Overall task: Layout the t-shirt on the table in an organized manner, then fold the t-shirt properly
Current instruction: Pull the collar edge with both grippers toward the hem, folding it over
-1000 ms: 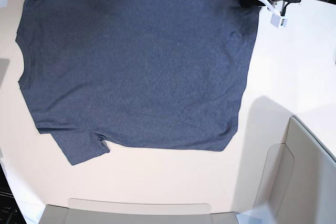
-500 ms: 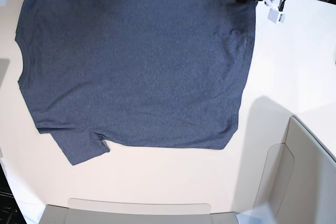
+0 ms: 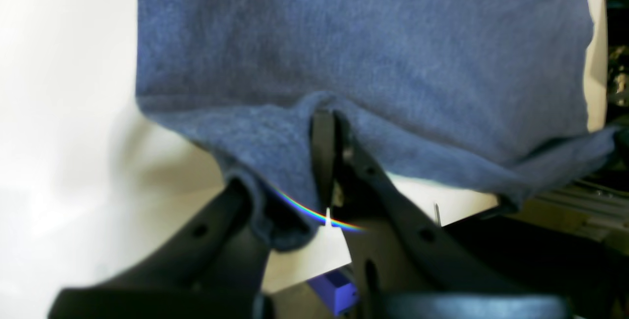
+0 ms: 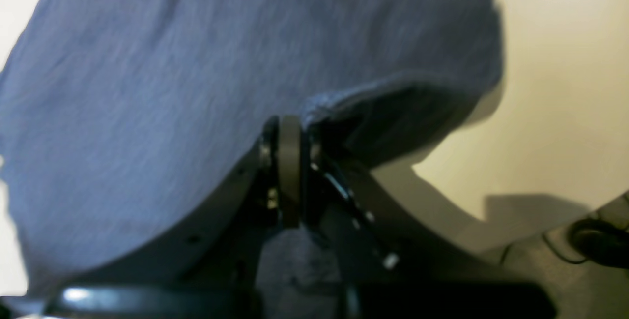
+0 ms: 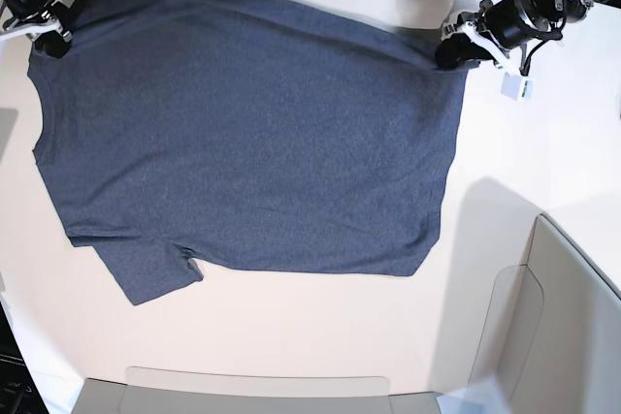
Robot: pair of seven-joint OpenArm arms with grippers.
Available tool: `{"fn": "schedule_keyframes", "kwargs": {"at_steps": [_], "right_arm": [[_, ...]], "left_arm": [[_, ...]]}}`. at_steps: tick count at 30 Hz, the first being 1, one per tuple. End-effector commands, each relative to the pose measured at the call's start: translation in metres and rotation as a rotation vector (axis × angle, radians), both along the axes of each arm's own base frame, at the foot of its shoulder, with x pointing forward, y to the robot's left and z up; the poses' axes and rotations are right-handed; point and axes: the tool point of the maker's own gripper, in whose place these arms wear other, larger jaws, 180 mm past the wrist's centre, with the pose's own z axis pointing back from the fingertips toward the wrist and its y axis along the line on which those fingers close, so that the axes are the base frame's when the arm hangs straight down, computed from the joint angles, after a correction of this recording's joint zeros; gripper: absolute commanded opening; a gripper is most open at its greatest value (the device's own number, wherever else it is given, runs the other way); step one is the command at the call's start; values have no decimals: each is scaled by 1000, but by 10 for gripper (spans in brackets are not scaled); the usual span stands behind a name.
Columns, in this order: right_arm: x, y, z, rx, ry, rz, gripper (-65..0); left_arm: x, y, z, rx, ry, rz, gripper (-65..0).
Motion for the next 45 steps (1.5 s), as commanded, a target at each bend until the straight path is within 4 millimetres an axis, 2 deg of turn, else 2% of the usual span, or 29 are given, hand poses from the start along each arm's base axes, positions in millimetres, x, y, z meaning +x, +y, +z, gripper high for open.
{"fn": "schedule_keyframes", "kwargs": {"at_steps": [1,5,14,21,25,34,41,45], "right_arm": [[5,-6,7,-37,-12,1,-650],[11,-17,5,-96,14,-39,-650],[26,-29,7,-164,20,-93,-650],[37,-38,14,-205,14,-123,-650],[45,-36,15,-199,-1,-118,-650],[75,-22,-14,-182,80,-53,-650],[88,-16,-14,-184,76,-26,-650],[91,-15,-14,-199,84,-14,-650]], "left_arm": [[11,3,11,6,-50,2,-650],[21,7,10,0,-60,17,-650],[43,30,-16,-36,-11,103,-650],[52,33,-15,-37,-22,109,-650],[59,32,-10,-40,-43,105,-650],[69,32,-4,-38,-67,105,-650],[63,48,-29,14,5,135,-650],[61,51,-35,12,22,148,-650]]}}
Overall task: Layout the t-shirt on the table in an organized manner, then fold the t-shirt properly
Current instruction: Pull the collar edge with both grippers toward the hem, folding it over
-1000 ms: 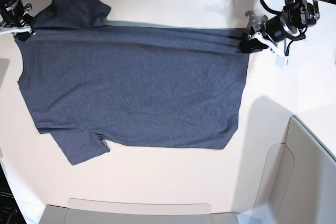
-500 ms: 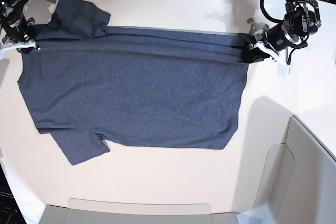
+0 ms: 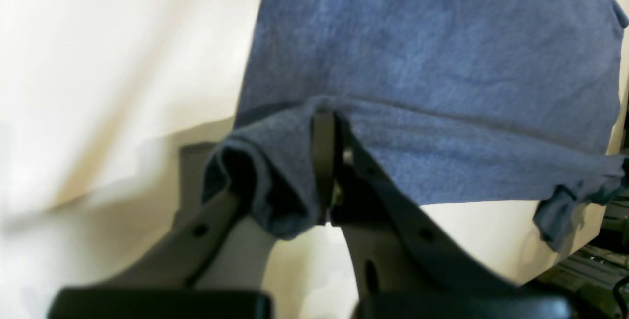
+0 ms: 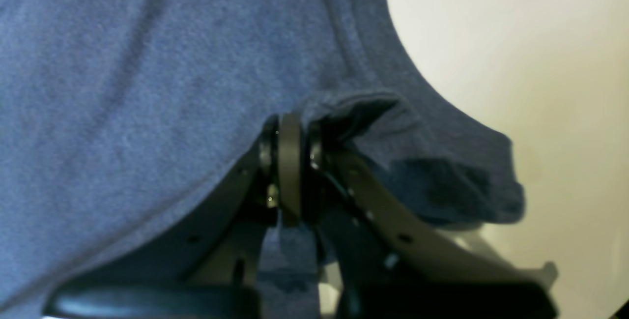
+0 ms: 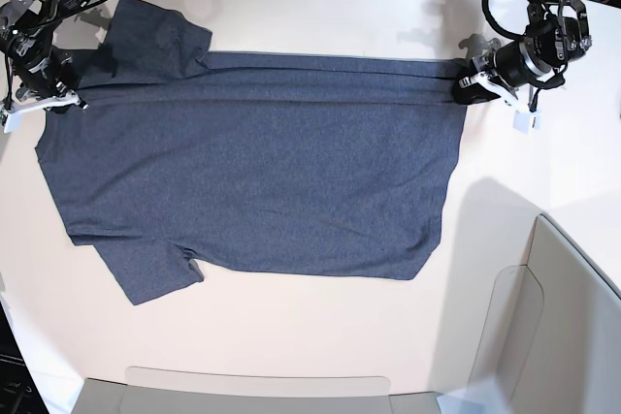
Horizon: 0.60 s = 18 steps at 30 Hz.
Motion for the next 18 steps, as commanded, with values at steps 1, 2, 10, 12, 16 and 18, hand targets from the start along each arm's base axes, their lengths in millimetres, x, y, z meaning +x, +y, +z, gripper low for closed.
{"fn": "schedule_keyframes", "kwargs": {"at_steps": [1,2,10,12,16,18], "right_arm": [[10,-4,12,-40,-29,20,-650],[12,-1,12,-40,-28,34,-650],[17,4,14,-48,-31,59,-650],[17,2,16,-53,-34,59,-650],[22,-1,21,-72,-70,50,-650],[24,-4,22,-85,-80,45,-650]], "left_arm": [[10,6,11,17,-46,5,-650],[10,6,11,17,-46,5,-650],[12,4,17,21,-63,-3,-650],[13,4,19,23,-69,-7,-650],[27,3,27,21,-102,-8,-650],[31,3,30,22,-114,-8,-650]]}}
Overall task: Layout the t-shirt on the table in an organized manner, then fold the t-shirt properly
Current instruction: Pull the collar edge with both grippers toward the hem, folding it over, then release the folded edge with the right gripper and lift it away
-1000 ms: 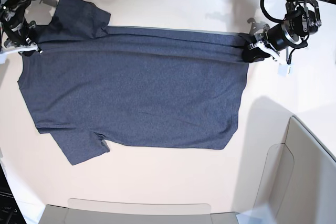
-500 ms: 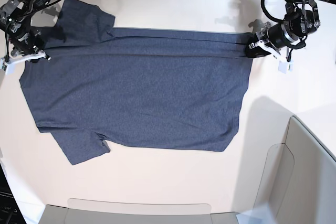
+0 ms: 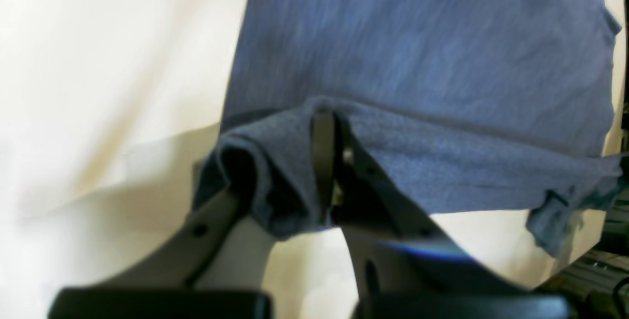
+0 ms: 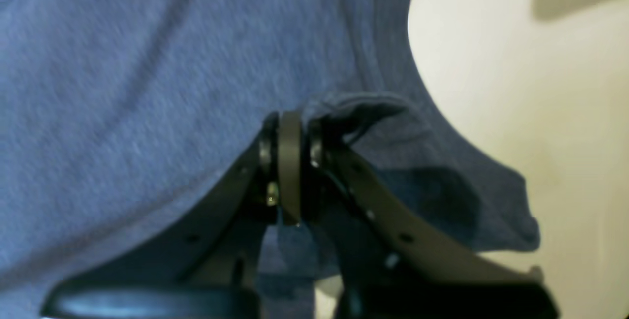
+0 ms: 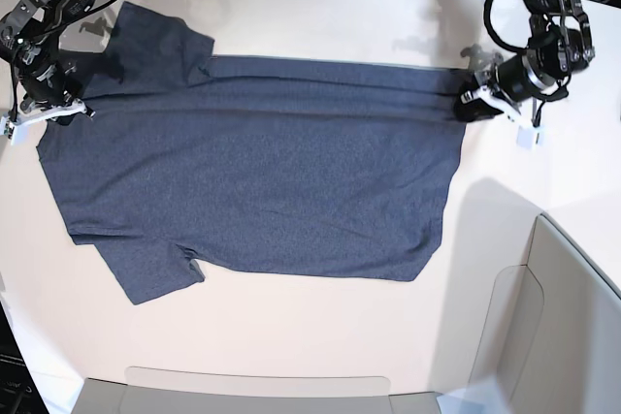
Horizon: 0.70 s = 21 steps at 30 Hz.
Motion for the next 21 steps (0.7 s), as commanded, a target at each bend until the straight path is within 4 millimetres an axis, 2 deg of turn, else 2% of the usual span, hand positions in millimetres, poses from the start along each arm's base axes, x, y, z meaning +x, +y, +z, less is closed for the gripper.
{"fn": "schedule_keyframes", "kwargs": {"at_steps": [1,4,7,10,14,17,21], "right_arm": [[6,-10,15,-52,-37,-6,-650],[9,-10,16,-60,-38,-5,-650],[12,-10,18,-59,-46,-5,-650],[19,-9,23,-57,-65,-4,-650],[26,-9,14,-24,-56,-9,-650],[28,-8,5,5,-40,-11,-650],[27,-7,-4,25,-20,-13,-650]], "left_arm": [[7,4,11,11,-38,-1,-650],[8,4,12,12,-42,-1,-650],[20,4,20,12,-73,-2,-650],[24,4,23,12,-84,-2,-650],[24,5,21,9,-78,3,-650],[31,8,19,-4,-77,18,-650],[31,11,11,-16,-51,32,-650]]}}
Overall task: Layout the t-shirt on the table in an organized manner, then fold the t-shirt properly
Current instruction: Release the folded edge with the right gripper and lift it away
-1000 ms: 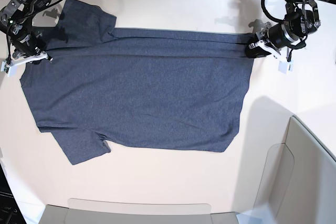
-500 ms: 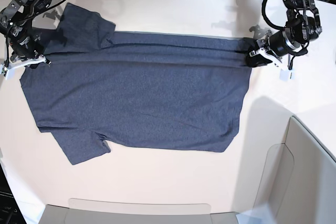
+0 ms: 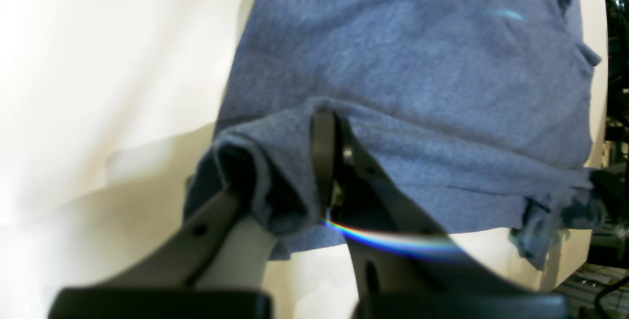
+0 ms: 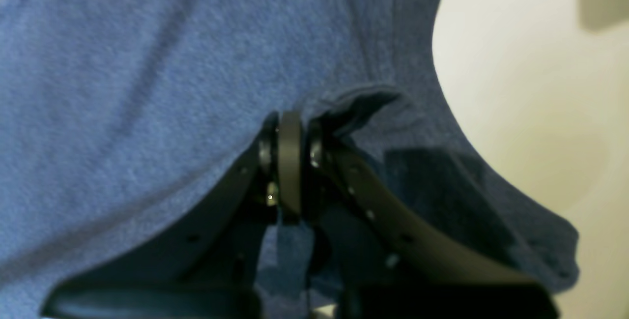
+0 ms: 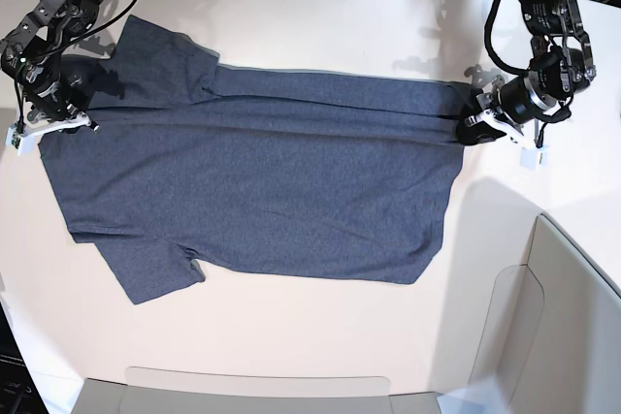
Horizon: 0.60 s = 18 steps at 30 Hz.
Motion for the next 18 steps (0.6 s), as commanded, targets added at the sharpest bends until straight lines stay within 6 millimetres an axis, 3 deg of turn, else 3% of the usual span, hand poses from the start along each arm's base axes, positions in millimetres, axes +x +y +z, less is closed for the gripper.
{"fn": "schedule_keyframes", "kwargs": {"at_steps": [1,8,10,11,15,18], "right_arm": [[9,-9,16,-41,-45,-3,-650],[6,-10,14,-42,-38,-3,-650],[6,-10,13,-41,-33,-2,-650],[5,-10,13,-41,-30,0,-628],[1,-9,10,-48,-18,7,-412],[0,-11,11,-49,-19,3,-317]], "left_arm": [[4,6,7,13,-23,5,-650],[4,7,5,11,-17,7,-649],[4,7,4,11,-16,8,-615],[4,7,4,10,-17,9,-565],[3,8,4,4,-16,19,-362],[3,9,5,3,-16,20,-326]]}}
